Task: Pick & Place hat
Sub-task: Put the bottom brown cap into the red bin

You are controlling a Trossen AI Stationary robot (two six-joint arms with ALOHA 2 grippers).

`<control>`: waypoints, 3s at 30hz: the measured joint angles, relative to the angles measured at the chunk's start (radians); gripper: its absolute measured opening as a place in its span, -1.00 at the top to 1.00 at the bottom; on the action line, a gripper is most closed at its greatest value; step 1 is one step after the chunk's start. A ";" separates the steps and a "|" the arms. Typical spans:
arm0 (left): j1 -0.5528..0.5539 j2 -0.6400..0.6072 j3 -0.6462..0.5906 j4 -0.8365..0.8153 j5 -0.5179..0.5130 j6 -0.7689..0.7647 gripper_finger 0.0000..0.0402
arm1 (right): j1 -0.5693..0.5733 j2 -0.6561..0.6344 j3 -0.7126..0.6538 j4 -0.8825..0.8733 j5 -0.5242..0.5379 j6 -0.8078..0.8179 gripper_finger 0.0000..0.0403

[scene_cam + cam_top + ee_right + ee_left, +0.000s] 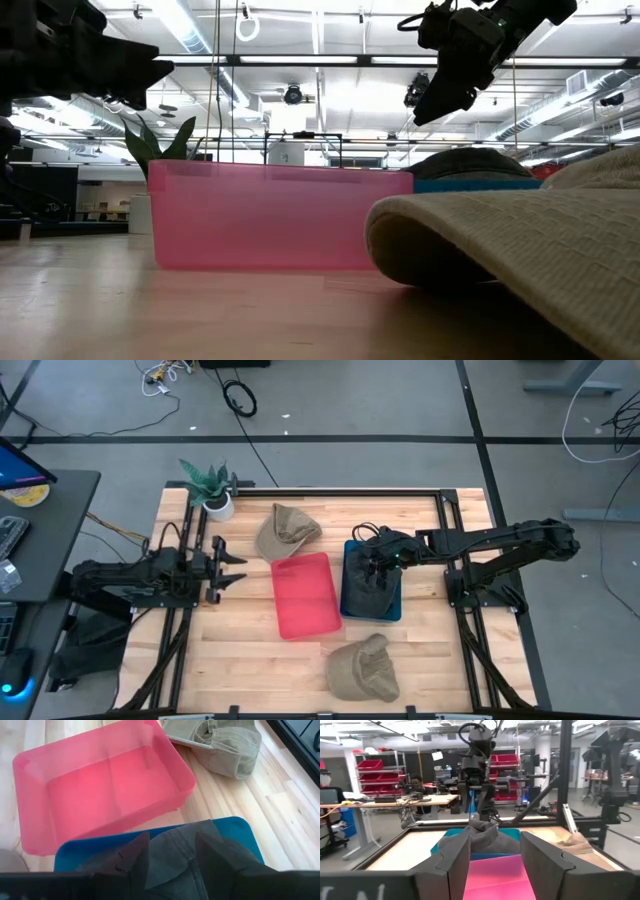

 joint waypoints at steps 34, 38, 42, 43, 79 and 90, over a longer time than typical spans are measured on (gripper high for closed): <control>0.000 0.001 -0.001 -0.131 -0.031 -0.002 0.12 | 0.006 0.000 0.000 0.153 -0.439 0.126 0.19; 0.000 0.001 -0.001 -0.131 -0.029 -0.003 0.12 | 0.052 0.000 0.000 0.248 -0.534 0.047 0.19; 0.000 0.001 -0.001 -0.130 -0.028 -0.003 0.12 | 0.115 0.000 0.012 0.282 -0.549 0.007 0.19; 0.000 0.001 -0.001 -0.130 -0.028 -0.003 0.12 | 0.131 0.000 0.023 0.273 -0.546 0.000 0.19; 0.000 0.001 -0.001 -0.128 -0.028 -0.003 0.12 | 0.504 0.319 0.529 -0.449 -0.205 0.376 0.19; 0.000 0.001 -0.001 -0.128 -0.028 -0.003 0.12 | 0.623 0.319 0.532 -0.385 -0.139 0.667 0.19</control>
